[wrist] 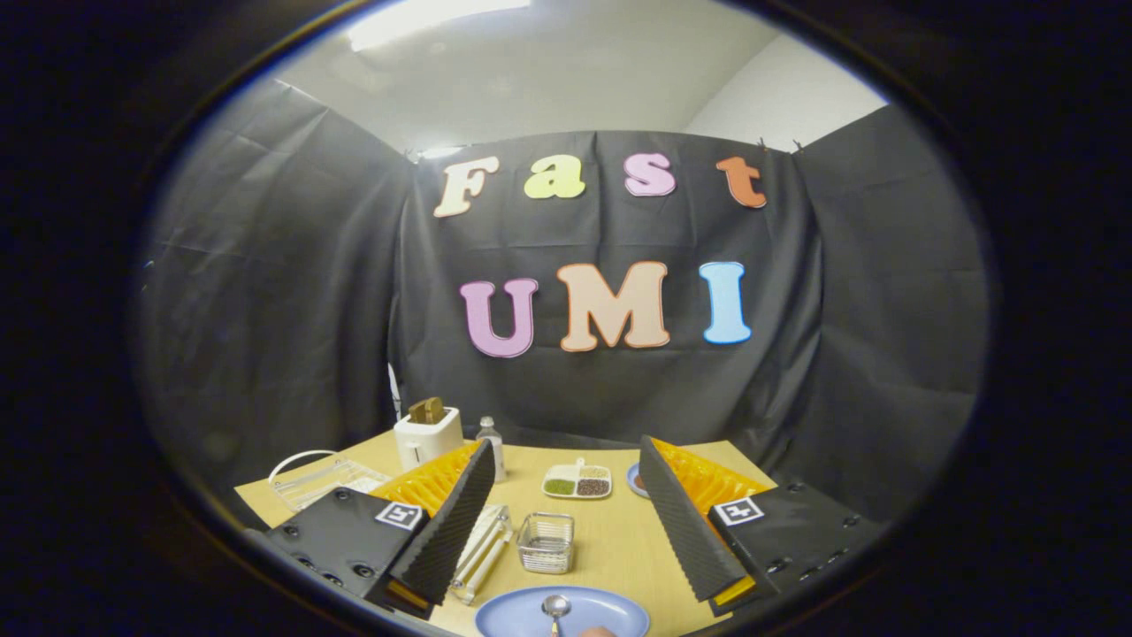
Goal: Take the plate from the dish rack, then take the spoon from the basket and place it into the plate.
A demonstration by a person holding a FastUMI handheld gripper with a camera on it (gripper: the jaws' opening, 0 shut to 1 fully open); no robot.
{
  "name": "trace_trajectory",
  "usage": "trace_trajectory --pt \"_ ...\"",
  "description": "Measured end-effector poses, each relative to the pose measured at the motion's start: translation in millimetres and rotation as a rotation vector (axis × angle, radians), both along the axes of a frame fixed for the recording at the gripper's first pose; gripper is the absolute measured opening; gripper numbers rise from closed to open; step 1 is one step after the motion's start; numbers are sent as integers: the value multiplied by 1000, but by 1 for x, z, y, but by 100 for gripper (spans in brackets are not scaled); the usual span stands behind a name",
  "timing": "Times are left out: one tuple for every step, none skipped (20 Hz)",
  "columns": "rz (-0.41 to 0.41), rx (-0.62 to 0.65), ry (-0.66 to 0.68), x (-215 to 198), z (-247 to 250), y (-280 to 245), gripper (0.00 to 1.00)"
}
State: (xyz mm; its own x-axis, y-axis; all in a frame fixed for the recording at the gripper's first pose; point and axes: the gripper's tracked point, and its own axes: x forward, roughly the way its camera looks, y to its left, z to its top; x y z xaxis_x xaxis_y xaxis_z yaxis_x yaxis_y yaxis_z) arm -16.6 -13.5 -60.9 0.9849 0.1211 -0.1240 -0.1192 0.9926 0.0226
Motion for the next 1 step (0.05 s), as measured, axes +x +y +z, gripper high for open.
trace_trajectory --pt "3 4 1 1 0 1 100"
